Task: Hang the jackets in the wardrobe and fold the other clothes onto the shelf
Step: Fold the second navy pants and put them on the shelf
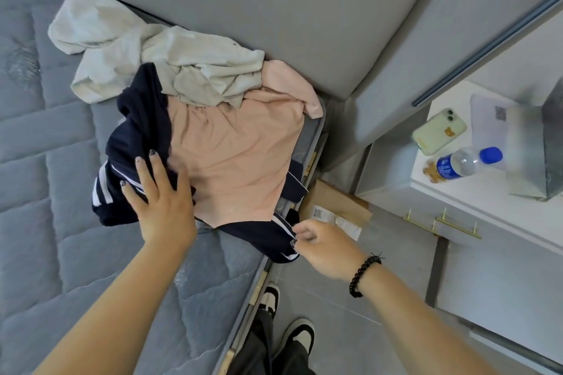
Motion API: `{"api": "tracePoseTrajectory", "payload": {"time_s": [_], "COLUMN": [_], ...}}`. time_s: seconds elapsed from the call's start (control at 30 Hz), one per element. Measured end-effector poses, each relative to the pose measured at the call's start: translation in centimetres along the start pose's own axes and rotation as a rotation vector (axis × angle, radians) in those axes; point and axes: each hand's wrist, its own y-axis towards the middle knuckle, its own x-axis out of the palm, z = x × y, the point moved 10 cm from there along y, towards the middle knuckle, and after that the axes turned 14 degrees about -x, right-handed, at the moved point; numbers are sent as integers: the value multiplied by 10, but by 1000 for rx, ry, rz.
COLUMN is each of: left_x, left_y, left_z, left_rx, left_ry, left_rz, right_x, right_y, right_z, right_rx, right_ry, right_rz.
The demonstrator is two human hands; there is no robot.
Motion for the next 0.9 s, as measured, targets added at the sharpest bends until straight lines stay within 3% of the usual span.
{"api": "tracePoseTrajectory", "payload": {"time_s": [0.1, 0.23, 0.37, 0.53, 0.6, 0.7, 0.8, 0.9], "left_x": [1, -20, -70, -143, -182, -246, -312, -371], "left_y": [16, 20, 6, -20, -30, -40, -50, -69], "left_z": [-27, -47, -72, -112, -119, -119, -117, -123], "left_rx": [-5, 41, -2, -137, -97, 42, 171, 266], "left_ry": [96, -26, -392, -913, -1090, -1164, -1247, -1348], "left_rz": [-92, -107, -64, -39, -13, 47, 109, 193], "right_x": [-1, 1, 4, -14, -17, -20, -41, -72], "right_y": [5, 8, -6, -35, -49, -71, -98, -128], "right_z": [-27, -63, -102, -166, -191, -237, -277, -288], "right_rx": [-36, -78, -150, -325, -346, -418, -540, -506], "right_ry": [-28, -12, -23, 93, 82, 94, 96, 88], "right_rz": [-9, -7, 3, 180, 185, 174, 323, 501]}}
